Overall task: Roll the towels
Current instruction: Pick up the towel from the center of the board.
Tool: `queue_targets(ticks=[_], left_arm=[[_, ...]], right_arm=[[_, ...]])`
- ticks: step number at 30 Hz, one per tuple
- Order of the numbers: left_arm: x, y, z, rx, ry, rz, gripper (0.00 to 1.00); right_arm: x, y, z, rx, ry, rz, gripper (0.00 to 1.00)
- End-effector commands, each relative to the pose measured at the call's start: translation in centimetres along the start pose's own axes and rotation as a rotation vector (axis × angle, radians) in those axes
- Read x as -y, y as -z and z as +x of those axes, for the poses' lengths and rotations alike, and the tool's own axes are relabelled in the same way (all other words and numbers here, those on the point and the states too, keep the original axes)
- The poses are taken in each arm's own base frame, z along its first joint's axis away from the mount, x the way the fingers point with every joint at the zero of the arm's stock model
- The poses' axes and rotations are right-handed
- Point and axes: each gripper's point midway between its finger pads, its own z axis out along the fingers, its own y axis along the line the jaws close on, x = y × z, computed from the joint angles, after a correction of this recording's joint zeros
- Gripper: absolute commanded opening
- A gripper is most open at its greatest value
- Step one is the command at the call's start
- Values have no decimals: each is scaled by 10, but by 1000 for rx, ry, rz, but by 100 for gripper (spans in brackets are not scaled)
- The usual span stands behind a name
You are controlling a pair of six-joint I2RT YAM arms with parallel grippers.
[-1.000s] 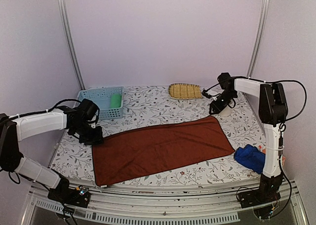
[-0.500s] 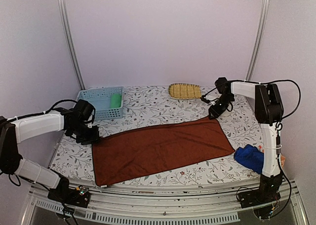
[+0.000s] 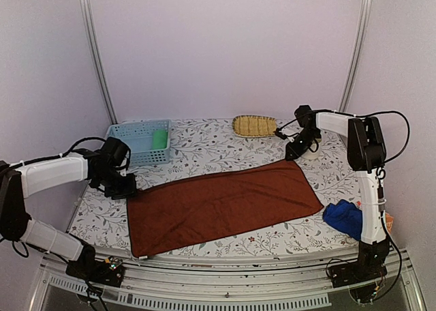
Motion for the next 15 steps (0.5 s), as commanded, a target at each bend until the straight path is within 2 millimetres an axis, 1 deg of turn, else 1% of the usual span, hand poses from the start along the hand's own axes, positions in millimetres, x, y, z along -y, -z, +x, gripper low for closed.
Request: queue_targets(ticks=[1,3,6,7,11,15], left_arm=[[-6,0,-7,24,1,-11,39],[-9,1,-11,34,2,-16,40],[-16,1,-21,49,4,-30,44],[-19,-2,-24,47,1,-47,46],[-32,-11,-43,52,-31,-125,48],[-32,-27,-50,8,-94,-134,48]], right_arm=[[-5,-15,10,-35,-24,-32,13],[0,-8,5,-18,-23,-6,9],[11,5,-8,28,-21,44,6],[13,6,-10,40,-22,53,5],[11,5,-16,58,-29,35,4],[8,0,-13,51,-43,5,4]])
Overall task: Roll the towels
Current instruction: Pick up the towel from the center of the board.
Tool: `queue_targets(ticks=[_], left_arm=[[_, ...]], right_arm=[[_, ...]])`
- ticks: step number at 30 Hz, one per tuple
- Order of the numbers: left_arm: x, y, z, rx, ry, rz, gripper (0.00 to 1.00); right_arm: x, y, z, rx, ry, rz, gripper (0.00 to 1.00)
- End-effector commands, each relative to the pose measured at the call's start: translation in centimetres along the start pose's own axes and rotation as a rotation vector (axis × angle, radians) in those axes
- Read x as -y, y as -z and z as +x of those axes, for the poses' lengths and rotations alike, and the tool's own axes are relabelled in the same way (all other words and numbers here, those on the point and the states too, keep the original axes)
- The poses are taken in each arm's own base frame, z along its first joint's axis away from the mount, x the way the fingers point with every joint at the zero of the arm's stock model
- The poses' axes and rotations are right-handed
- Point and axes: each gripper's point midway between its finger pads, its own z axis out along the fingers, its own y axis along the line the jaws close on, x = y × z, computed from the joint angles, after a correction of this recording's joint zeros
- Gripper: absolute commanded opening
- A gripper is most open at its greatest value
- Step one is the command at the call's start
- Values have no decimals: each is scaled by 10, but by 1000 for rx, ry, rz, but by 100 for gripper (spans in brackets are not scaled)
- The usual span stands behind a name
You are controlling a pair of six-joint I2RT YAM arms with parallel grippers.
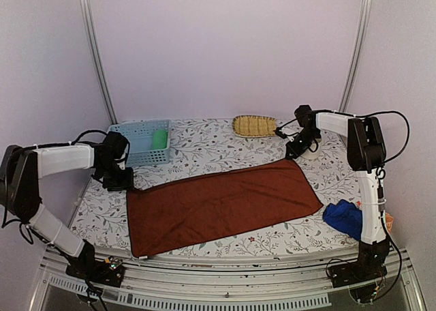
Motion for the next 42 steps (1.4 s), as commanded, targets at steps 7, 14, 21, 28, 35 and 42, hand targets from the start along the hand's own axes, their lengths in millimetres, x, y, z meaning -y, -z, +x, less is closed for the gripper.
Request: queue_targets(ticks=[7,14,21,28,35,42], left_arm=[[2,-16,-22,-9,-114,-18,43],[2,-23,-23,-23,-152,-31,31],[5,-19,-23,-19,-171,-8,6],[-3,-3,-43,71,-180,-48,0],[-22,15,-62,144,-106,-73,0],[-24,20,-63,156,-102,-71,0]], right_arm=[[4,3,-11,37,-19,-2,4],[3,1,-9,32,-25,-10,4],[3,4,-11,37,-18,-3,4],[13,18,-27,82,7,37,3],[33,41,-52,163,17,83,3],[29,42,-59,198,35,59,3]])
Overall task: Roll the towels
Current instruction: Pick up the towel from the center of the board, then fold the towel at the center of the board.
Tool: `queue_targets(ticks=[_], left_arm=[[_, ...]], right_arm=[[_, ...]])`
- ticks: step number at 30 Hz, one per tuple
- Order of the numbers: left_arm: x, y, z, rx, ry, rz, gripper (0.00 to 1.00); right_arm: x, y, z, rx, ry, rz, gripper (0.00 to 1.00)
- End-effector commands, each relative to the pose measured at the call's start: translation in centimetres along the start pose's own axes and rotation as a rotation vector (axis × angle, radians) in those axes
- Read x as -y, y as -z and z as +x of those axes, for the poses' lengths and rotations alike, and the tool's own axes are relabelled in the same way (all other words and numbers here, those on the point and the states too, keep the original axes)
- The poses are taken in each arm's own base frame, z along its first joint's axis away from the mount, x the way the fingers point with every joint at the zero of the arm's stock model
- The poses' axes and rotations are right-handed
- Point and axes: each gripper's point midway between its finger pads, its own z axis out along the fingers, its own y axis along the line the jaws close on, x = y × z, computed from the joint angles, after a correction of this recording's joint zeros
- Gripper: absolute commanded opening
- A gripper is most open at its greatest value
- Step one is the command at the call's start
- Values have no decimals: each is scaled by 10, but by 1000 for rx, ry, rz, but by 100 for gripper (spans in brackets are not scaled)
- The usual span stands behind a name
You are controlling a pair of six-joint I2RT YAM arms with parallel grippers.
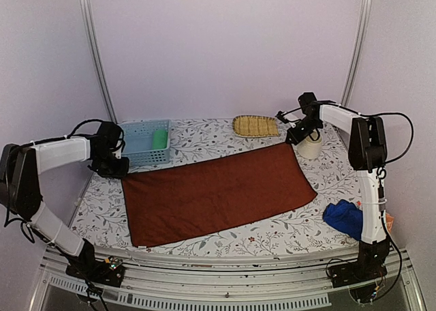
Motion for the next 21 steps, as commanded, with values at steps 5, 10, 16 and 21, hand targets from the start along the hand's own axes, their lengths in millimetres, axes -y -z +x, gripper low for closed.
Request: queue_targets(ticks=[5,10,16,21], left_arm=[[-2,19,-16,68,16,27,0],[3,34,-10,66,41,76,0],[9,52,2,39,105,132,0],[23,63,11,6,156,229,0]], right_arm=[[-8,22,-20,105,22,-74,2],[-21,40,-11,137,45,-113,2],[-24,68,0,159,48,-108,2],[-30,87,13,174,58,-118,2]])
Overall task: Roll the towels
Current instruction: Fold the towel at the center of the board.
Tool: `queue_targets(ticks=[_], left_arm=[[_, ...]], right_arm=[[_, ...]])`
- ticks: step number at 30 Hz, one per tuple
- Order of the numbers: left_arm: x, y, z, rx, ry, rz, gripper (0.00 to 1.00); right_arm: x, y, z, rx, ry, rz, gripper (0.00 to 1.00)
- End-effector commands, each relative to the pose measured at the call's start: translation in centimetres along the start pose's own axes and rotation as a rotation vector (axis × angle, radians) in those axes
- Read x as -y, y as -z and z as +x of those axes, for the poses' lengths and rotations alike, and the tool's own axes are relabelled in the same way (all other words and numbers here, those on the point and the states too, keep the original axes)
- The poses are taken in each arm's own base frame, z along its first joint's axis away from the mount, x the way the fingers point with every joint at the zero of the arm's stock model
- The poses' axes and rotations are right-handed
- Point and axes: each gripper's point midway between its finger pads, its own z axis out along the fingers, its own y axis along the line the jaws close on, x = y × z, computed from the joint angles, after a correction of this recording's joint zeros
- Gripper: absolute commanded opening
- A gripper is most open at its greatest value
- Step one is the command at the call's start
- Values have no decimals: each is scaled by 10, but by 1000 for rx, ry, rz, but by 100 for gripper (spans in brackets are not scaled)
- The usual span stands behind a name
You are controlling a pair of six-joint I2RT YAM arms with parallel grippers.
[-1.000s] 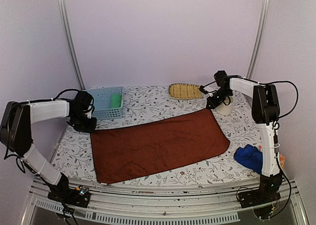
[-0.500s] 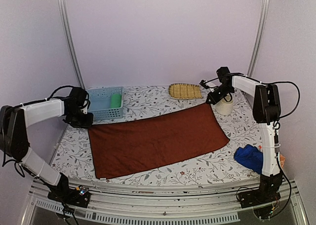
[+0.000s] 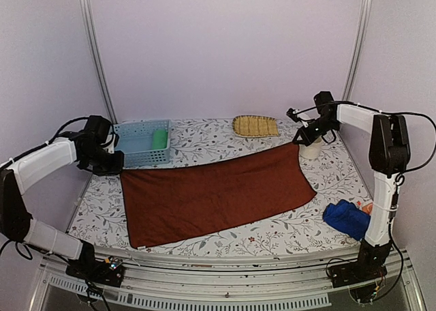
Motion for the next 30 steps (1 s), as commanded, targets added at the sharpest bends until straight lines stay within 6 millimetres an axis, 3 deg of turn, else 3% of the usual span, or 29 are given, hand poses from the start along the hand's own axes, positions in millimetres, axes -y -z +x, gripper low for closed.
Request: queue_targets(ticks=[1,13,21,30], left_arm=[[13,11,15,-65,74,91,0],[1,37,66,-179,164,67,0],[6,39,90,-236,174,116,0],[0,38,125,-345,169,92,0]], right_arm=[[-9,30,-5,68,44,-3,3],[-27,58,28,109,15,-55,3],[-62,60,60,109,98,-122,3],[-79,54,99,38,159,-136,3]])
